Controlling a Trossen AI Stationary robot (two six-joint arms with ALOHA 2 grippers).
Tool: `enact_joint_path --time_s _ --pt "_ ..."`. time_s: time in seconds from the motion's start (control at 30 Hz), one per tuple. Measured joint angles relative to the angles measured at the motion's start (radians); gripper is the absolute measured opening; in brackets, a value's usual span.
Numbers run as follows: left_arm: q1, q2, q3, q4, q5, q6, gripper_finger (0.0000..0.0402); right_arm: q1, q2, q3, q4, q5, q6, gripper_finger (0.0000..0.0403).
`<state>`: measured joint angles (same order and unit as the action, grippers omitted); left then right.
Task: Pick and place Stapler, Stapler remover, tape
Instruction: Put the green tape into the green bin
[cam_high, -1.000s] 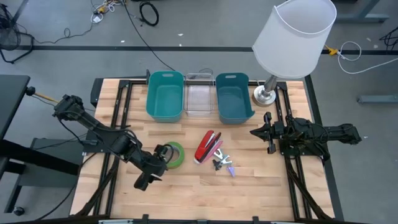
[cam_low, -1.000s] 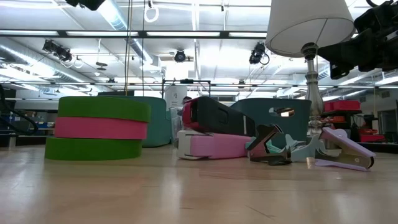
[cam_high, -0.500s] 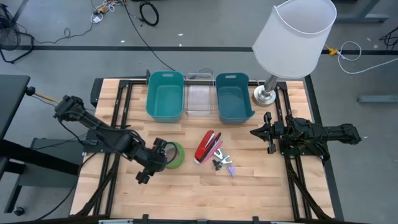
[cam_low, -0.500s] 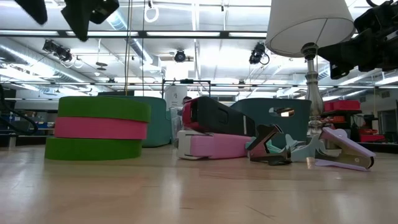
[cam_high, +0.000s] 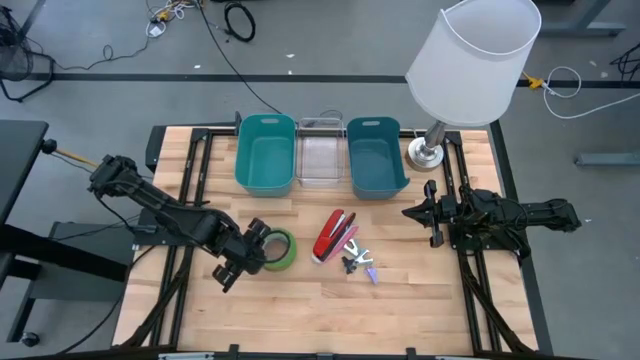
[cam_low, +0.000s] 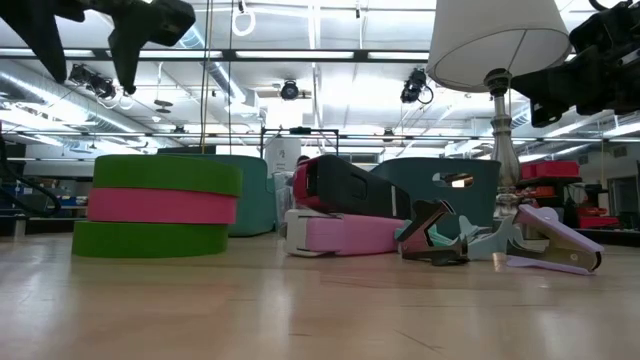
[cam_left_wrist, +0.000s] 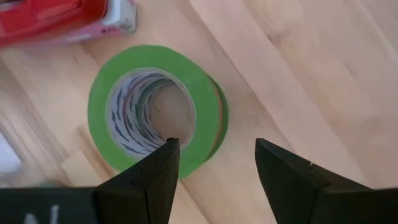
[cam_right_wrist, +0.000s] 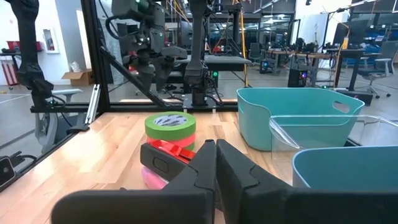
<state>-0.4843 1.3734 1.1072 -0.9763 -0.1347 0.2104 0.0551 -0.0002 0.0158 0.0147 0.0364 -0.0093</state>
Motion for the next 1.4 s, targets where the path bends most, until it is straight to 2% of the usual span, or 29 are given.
enact_joint_path --time_s 0.5,1.03,1.4 --pt "0.012 0.021 0.000 0.004 0.000 0.228 0.0218 0.000 0.000 0.000 0.000 0.000 0.000 0.0016" --pt "0.043 0.021 0.000 0.072 0.084 0.246 0.0287 0.000 0.000 0.000 0.000 0.000 0.000 0.0016" --pt "0.067 0.063 -0.002 0.079 0.097 0.215 0.0291 0.000 0.000 0.000 0.000 0.000 0.000 0.0016"
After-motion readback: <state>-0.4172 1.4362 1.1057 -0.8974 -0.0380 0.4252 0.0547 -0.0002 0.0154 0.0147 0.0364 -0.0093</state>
